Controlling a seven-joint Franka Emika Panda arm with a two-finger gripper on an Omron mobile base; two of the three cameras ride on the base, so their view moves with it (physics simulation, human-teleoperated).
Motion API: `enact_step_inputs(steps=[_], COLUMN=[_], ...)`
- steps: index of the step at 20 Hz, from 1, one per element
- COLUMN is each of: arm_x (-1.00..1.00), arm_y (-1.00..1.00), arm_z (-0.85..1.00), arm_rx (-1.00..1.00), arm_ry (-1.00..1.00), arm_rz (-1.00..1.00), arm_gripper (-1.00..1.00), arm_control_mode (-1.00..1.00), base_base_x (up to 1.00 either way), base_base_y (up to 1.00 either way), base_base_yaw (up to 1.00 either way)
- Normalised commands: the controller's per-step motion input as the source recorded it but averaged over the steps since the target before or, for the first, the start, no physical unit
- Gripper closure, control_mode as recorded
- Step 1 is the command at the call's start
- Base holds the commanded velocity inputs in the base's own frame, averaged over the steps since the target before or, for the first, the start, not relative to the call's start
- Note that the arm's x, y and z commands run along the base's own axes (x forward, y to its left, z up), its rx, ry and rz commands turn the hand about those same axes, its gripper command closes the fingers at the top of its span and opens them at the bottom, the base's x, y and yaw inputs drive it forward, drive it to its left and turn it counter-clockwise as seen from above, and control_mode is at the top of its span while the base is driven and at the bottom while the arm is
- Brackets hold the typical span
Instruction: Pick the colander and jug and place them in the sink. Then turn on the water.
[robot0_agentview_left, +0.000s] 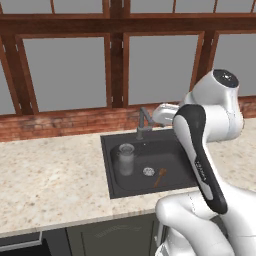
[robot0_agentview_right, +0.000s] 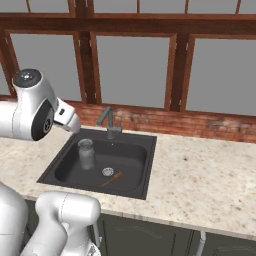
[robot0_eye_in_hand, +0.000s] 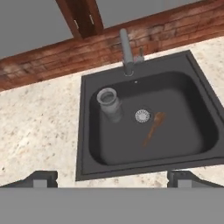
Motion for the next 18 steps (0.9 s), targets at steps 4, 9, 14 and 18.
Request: enact_step_inputs(steps=[4, 9, 14, 18], arm_x=[-0.38, -0.30, -0.32, -0.11], arm_y=[0.00, -0.01, 0.00, -0.01], arm_z=[0.02, 0.00, 0.00, 0.00], arm_rx=[-0.08, 0.00, 0.00, 0.00], arm_ry=[-0.14, -0.13, -0.06, -0.02], arm_rz=[0.03, 0.09, 0.12, 0.03], arm_gripper=[-1.00, -1.00, -1.00, -1.00], arm_control_mode=[-1.00, -1.00, -1.00, 1.00], base_base_x=[0.00, 0.00, 0.00, -0.37], base_base_y=[0.00, 0.00, 0.00, 0.00], base_base_yaw=[0.00, 0.00, 0.00, 0.06])
